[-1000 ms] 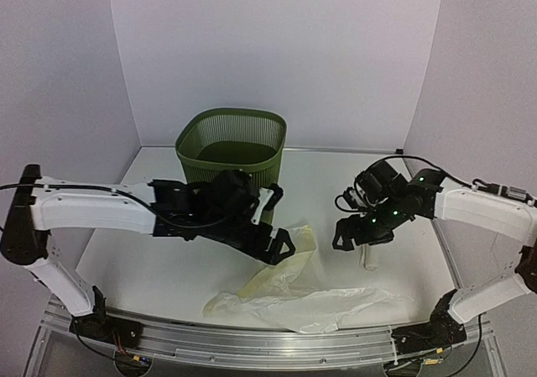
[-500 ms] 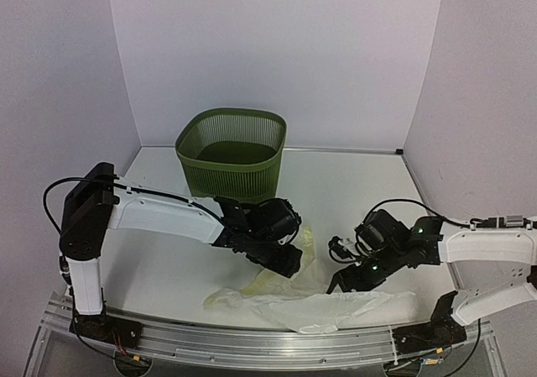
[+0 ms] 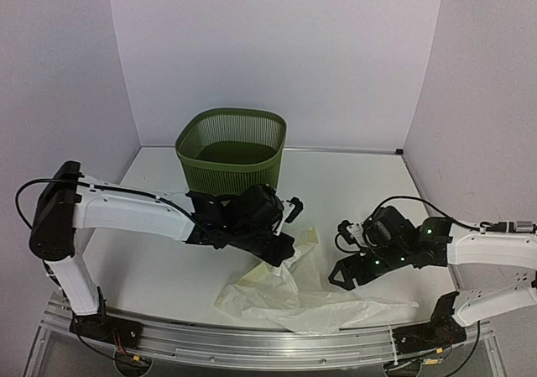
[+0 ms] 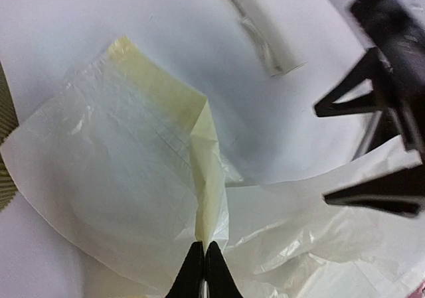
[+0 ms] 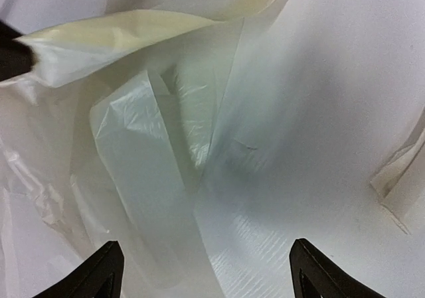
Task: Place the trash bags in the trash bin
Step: Unfold the trash bag at the center of the board.
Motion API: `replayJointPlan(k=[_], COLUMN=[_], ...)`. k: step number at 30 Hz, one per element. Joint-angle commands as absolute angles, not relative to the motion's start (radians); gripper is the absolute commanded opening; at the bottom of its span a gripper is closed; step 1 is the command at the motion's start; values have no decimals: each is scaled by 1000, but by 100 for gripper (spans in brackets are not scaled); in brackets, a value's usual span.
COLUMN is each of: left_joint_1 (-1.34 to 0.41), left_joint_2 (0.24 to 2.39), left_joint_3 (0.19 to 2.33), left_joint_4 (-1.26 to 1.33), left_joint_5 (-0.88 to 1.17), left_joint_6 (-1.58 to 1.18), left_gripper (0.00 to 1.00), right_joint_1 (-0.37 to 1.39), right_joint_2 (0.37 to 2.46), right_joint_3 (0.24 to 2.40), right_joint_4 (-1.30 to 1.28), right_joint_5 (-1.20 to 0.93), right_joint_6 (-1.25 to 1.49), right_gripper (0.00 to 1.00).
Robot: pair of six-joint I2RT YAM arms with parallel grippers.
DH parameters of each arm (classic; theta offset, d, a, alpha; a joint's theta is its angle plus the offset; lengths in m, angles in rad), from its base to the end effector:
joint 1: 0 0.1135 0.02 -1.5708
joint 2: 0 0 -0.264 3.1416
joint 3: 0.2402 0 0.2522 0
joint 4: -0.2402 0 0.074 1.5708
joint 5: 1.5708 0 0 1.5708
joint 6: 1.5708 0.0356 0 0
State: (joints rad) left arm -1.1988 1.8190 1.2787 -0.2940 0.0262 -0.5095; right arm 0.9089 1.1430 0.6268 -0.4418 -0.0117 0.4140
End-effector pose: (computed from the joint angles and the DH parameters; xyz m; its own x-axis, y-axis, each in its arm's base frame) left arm 0.1443 -0.3724 0.2137 -0.6924 0.4333 -0.5769 0.6873 0.6395 -0.3446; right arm 0.1325 0.1708 0.1953 -0.7793 -0.3457 -0.5227 -0.5237 0.8174 0.2401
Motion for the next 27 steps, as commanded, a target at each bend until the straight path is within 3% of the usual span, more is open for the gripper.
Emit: replayJointPlan(k=[1,9,15,20,27], left_joint_1=[-1200,-1201,-1201,-1201,-1201], left_joint_2=[1604,1380,1283,1231,1204], left_joint_3=[1205,1086,1039,999,995], left_joint_4=[-122,-8,95,163,207], left_joint_5=[104,226,58,61,113], left_joint_6=[-344,-142,-166,-209,-244], left_gripper=[0,0,0,0,0], right_joint_1=[912,913,912,912,912], right_joint_2=[1085,978,804,649,741], right_joint_3=[622,610,532,477,486], right_joint_4=[-419,-316,-222,-194,-54], right_joint_5=[164,255,276,254,77], right_joint_6=[415,354,312,312,409], right_gripper=[87,91,93,98,98])
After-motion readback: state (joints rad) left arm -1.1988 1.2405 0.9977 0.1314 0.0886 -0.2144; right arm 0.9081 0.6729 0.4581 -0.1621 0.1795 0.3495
